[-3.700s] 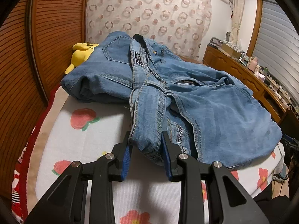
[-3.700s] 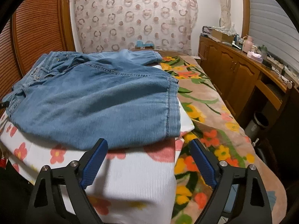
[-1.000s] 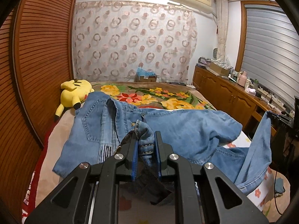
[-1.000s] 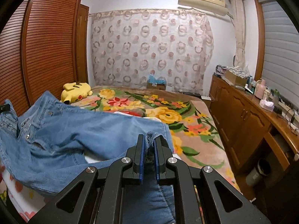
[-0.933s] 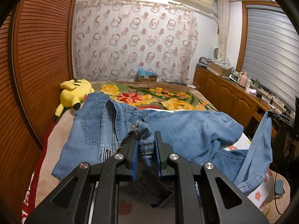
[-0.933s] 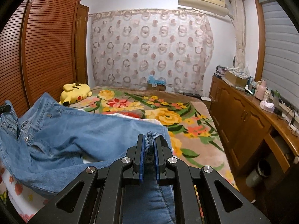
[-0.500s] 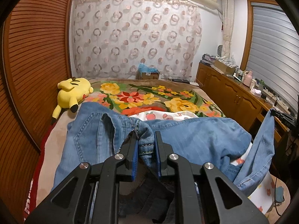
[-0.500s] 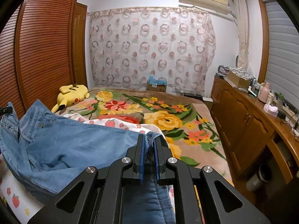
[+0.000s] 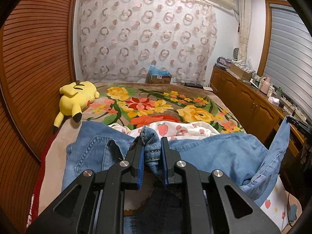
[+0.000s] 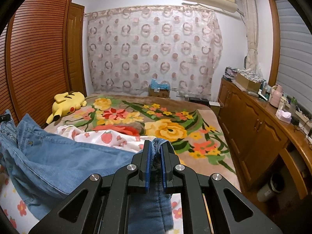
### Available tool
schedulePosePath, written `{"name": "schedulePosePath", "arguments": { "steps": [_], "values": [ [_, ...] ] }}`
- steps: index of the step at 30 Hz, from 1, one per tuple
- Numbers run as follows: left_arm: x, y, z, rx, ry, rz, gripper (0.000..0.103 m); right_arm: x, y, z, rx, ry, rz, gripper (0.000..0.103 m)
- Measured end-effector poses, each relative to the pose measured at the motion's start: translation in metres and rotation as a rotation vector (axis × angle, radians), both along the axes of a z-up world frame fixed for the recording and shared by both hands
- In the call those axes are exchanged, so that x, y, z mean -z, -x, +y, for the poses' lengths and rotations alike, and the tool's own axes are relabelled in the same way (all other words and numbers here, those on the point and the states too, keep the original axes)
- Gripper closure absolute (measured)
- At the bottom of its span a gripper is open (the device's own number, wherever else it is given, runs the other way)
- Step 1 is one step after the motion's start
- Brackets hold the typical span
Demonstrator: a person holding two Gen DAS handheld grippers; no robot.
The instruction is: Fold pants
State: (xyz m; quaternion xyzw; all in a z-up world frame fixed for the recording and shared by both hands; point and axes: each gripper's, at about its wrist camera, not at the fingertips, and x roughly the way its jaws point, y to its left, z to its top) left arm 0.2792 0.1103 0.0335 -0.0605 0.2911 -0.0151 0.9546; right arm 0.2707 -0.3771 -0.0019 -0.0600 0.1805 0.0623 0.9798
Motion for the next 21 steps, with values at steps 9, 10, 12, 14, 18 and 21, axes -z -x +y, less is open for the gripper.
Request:
{"name": "schedulePosePath", "arguments": {
  "steps": [9, 10, 12, 14, 18, 21],
  "values": [
    [0.017, -0.033, 0.009, -0.034, -0.015, 0.039, 0.087, 0.010, -0.033, 0.003, 0.015, 0.006, 0.045, 0.094],
    [0.022, -0.037, 0.009, -0.036, -0.017, 0.050, 0.087, 0.011, -0.037, 0.004, 0.017, 0.008, 0.053, 0.094],
    [0.029, -0.044, 0.008, -0.038, -0.023, 0.068, 0.087, 0.014, -0.045, 0.005, 0.020, 0.013, 0.075, 0.094],
    [0.035, -0.048, 0.007, -0.039, -0.026, 0.087, 0.087, 0.020, -0.051, 0.008, 0.023, 0.024, 0.100, 0.094],
    [0.037, -0.058, 0.010, -0.042, -0.025, 0.099, 0.087, 0.009, -0.068, 0.011, 0.032, 0.052, 0.126, 0.094],
    [0.039, -0.060, 0.010, -0.039, -0.028, 0.111, 0.087, 0.003, -0.075, 0.010, 0.044, 0.049, 0.133, 0.094]
  ]
}}
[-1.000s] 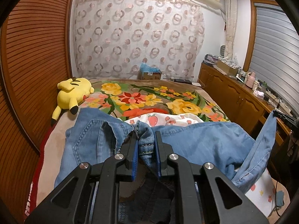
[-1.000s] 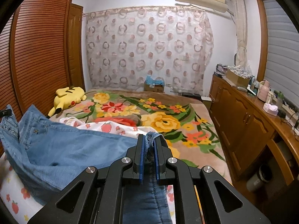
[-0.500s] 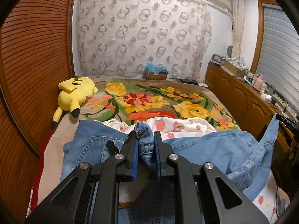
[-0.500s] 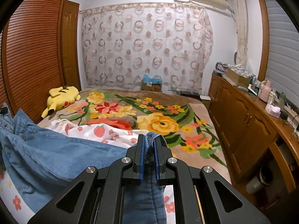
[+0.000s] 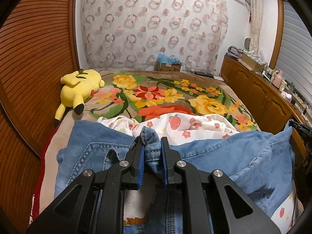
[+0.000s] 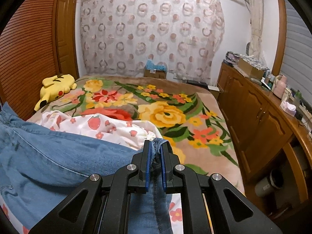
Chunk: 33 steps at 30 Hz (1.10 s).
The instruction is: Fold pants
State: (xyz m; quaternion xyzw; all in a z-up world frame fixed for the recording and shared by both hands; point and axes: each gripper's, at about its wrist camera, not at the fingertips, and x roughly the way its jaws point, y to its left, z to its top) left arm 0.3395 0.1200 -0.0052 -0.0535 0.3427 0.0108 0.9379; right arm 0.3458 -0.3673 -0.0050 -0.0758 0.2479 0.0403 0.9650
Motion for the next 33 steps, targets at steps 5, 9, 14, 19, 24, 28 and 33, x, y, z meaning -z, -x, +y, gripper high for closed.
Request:
{"name": "schedulePosePath", "arguments": {
  "steps": [5, 9, 14, 19, 24, 28, 33],
  "values": [
    [0.003, 0.003, -0.001, 0.011, 0.005, 0.038, 0.072, 0.002, -0.005, 0.002, 0.008, -0.024, 0.035, 0.094],
    [-0.005, 0.018, 0.000, 0.014, 0.002, 0.013, 0.054, -0.002, 0.001, 0.004, 0.016, -0.024, 0.037, 0.083],
    [-0.005, 0.033, 0.003, 0.030, -0.007, 0.020, 0.054, -0.014, 0.010, 0.017, -0.029, -0.049, 0.010, 0.056],
    [0.010, 0.042, 0.003, 0.059, 0.004, 0.051, 0.027, -0.023, 0.025, 0.053, -0.159, -0.071, 0.001, 0.054],
    [0.015, 0.051, 0.002, 0.068, 0.005, 0.045, 0.026, -0.015, 0.028, 0.104, -0.337, -0.081, 0.054, 0.052],
    [0.016, 0.061, 0.006, 0.070, -0.014, 0.034, 0.026, 0.001, 0.020, 0.140, -0.450, -0.065, 0.116, 0.051],
    [0.030, 0.065, 0.020, 0.058, 0.001, 0.076, 0.041, 0.020, -0.015, 0.171, -0.533, -0.041, 0.236, 0.051]
  ]
}}
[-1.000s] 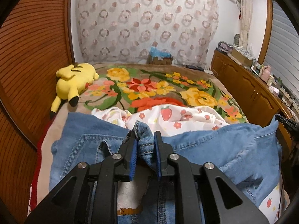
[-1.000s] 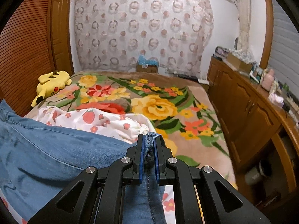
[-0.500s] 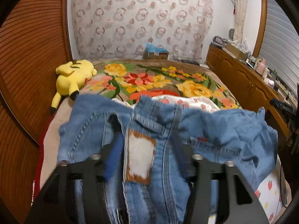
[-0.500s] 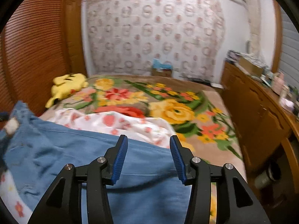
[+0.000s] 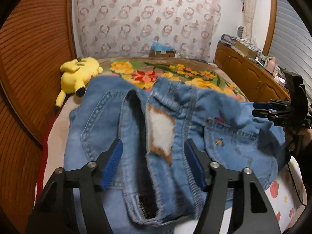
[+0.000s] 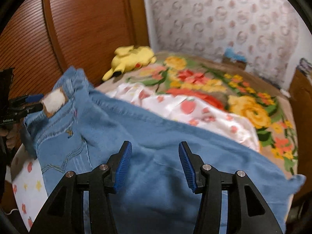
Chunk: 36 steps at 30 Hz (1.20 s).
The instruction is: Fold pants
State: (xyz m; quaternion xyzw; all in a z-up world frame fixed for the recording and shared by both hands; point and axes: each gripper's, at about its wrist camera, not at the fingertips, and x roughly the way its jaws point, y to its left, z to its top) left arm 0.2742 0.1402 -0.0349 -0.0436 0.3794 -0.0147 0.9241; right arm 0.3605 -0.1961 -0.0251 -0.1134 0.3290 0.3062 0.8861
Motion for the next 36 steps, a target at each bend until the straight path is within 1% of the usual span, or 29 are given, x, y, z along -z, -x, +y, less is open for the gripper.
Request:
{"name": "schedulePosePath", "arguments": {
  "steps": [2, 8, 9, 10, 12, 13, 14, 15, 16, 17, 18, 19, 20, 21, 24, 27, 29, 31, 33, 34, 36],
  "values": [
    [0.005, 0.000, 0.004, -0.005, 0.003, 0.016, 0.046, 0.002, -0.012, 0.007, -0.036, 0.000, 0.034, 0.051],
    [0.013, 0.003, 0.006, -0.006, 0.011, 0.031, 0.058, -0.009, -0.020, 0.023, -0.152, -0.038, 0.037, 0.051],
    [0.013, 0.004, 0.004, -0.002, 0.011, 0.028, 0.061, -0.008, -0.022, 0.026, -0.160, -0.031, 0.037, 0.051],
    [0.014, 0.005, 0.004, 0.002, 0.013, 0.026, 0.064, -0.007, -0.022, 0.018, -0.161, -0.024, 0.036, 0.051],
    [0.013, 0.006, 0.003, 0.014, 0.021, 0.020, 0.076, -0.003, -0.029, 0.025, -0.166, -0.011, 0.039, 0.051],
    [0.012, 0.007, 0.002, 0.020, 0.022, 0.016, 0.078, 0.000, -0.033, 0.028, -0.168, -0.002, 0.047, 0.051],
    [0.012, 0.008, 0.001, 0.025, 0.020, 0.012, 0.082, 0.002, -0.036, 0.029, -0.169, 0.003, 0.055, 0.056],
    [0.012, 0.009, 0.000, 0.031, 0.017, 0.009, 0.086, 0.002, -0.038, 0.030, -0.162, 0.009, 0.062, 0.065],
    [0.011, 0.010, -0.001, 0.034, 0.017, 0.008, 0.088, 0.000, -0.040, 0.030, -0.159, 0.012, 0.069, 0.086],
    [0.011, 0.011, -0.001, 0.036, 0.019, 0.006, 0.089, 0.001, -0.043, 0.031, -0.157, 0.015, 0.072, 0.098],
    [0.011, 0.013, 0.000, 0.033, 0.023, 0.004, 0.091, -0.005, -0.041, 0.034, -0.158, 0.015, 0.067, 0.098],
    [0.011, 0.014, 0.001, 0.029, 0.025, 0.009, 0.092, -0.010, -0.042, 0.035, -0.162, 0.011, 0.058, 0.099],
    [0.011, 0.015, 0.002, 0.028, 0.026, 0.009, 0.093, -0.016, -0.040, 0.036, -0.152, 0.007, 0.030, 0.100],
    [0.010, 0.017, 0.003, 0.027, 0.029, 0.003, 0.094, -0.024, -0.039, 0.036, -0.131, 0.005, -0.003, 0.100],
    [0.003, 0.027, 0.007, 0.012, 0.043, -0.019, 0.095, -0.046, -0.033, 0.045, -0.137, -0.030, -0.072, 0.101],
    [-0.004, 0.036, 0.013, -0.004, 0.052, -0.041, 0.095, -0.056, -0.030, 0.062, -0.142, -0.021, -0.132, 0.101],
    [-0.005, 0.040, 0.014, -0.013, 0.041, -0.041, 0.095, -0.056, -0.033, 0.074, -0.135, -0.003, -0.156, 0.101],
    [-0.002, 0.041, 0.013, -0.019, 0.029, -0.031, 0.095, -0.047, -0.036, 0.084, -0.135, 0.014, -0.141, 0.101],
    [-0.001, 0.040, 0.012, -0.014, 0.028, -0.024, 0.095, -0.032, -0.043, 0.092, -0.126, 0.039, -0.101, 0.101],
    [-0.002, 0.040, 0.010, -0.014, 0.020, -0.021, 0.095, -0.025, -0.047, 0.092, -0.116, 0.038, -0.080, 0.101],
    [-0.005, 0.040, 0.006, -0.012, -0.003, -0.024, 0.091, -0.017, -0.050, 0.089, -0.107, 0.013, -0.053, 0.099]
  ]
}}
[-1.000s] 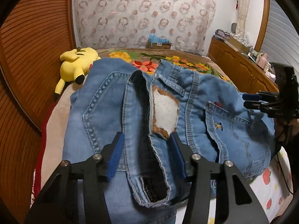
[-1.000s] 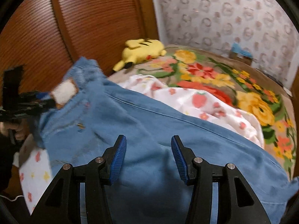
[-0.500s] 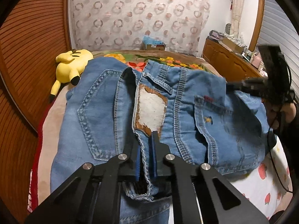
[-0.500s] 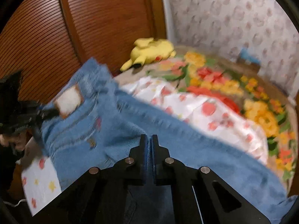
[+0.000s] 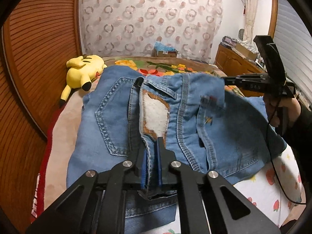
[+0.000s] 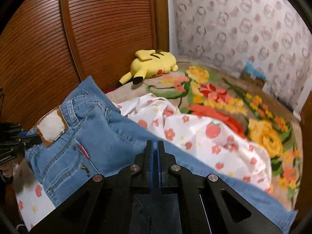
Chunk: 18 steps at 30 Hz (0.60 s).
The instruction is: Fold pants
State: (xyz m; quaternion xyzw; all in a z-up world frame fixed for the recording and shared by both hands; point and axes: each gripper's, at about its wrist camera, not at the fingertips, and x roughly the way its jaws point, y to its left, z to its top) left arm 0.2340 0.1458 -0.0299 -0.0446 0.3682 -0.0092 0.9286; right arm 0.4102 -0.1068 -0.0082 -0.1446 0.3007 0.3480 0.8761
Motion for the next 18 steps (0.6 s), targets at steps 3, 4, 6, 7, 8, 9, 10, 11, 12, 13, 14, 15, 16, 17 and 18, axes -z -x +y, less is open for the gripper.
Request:
{"name": "schedulePosePath", "arguments": {
  "steps": [3, 4, 6, 7, 8, 9, 10, 11, 12, 13, 14, 15, 16, 17, 18],
  "values": [
    [-0.008, -0.002, -0.003, -0.002, -0.024, -0.017, 0.072, 0.001, 0.004, -0.014, 0.024, -0.037, 0.006, 0.092],
    [-0.011, -0.004, -0.004, 0.002, -0.024, -0.026, 0.066, -0.003, 0.005, -0.020, 0.029, -0.048, 0.003, 0.088],
    [-0.016, -0.009, -0.008, 0.026, -0.010, -0.041, 0.047, -0.005, 0.014, -0.039, 0.051, -0.065, -0.007, 0.079],
    [-0.019, -0.013, -0.011, 0.030, -0.011, -0.046, 0.041, -0.006, 0.016, -0.051, 0.070, -0.072, -0.013, 0.075],
    [-0.020, -0.016, -0.015, 0.033, -0.012, -0.052, 0.032, -0.006, 0.019, -0.059, 0.087, -0.076, -0.018, 0.073],
    [-0.022, -0.021, -0.022, 0.053, -0.006, -0.060, 0.029, -0.006, 0.021, -0.069, 0.106, -0.077, -0.024, 0.072],
    [-0.024, -0.026, -0.026, 0.070, -0.002, -0.062, 0.029, -0.007, 0.024, -0.080, 0.127, -0.075, -0.030, 0.069],
    [-0.027, -0.031, -0.035, 0.091, -0.004, -0.065, 0.028, -0.007, 0.026, -0.093, 0.154, -0.070, -0.040, 0.068],
    [-0.029, -0.036, -0.044, 0.109, -0.012, -0.072, 0.028, -0.007, 0.030, -0.100, 0.172, -0.070, -0.045, 0.068],
    [-0.029, -0.038, -0.047, 0.119, -0.017, -0.079, 0.028, -0.006, 0.032, -0.108, 0.191, -0.068, -0.047, 0.067],
    [-0.031, -0.045, -0.058, 0.141, -0.027, -0.092, 0.028, -0.005, 0.035, -0.117, 0.214, -0.064, -0.048, 0.066],
    [-0.032, -0.051, -0.066, 0.160, -0.030, -0.097, 0.028, -0.006, 0.038, -0.125, 0.239, -0.060, -0.053, 0.065],
    [-0.033, -0.056, -0.072, 0.177, -0.029, -0.096, 0.028, -0.003, 0.039, -0.136, 0.268, -0.058, -0.056, 0.065],
    [-0.033, -0.064, -0.079, 0.202, -0.026, -0.092, 0.028, -0.002, 0.040, -0.142, 0.287, -0.059, -0.056, 0.064],
    [-0.032, -0.070, -0.085, 0.218, -0.021, -0.088, 0.028, -0.001, 0.040, -0.147, 0.308, -0.060, -0.054, 0.064]
  ]
}}
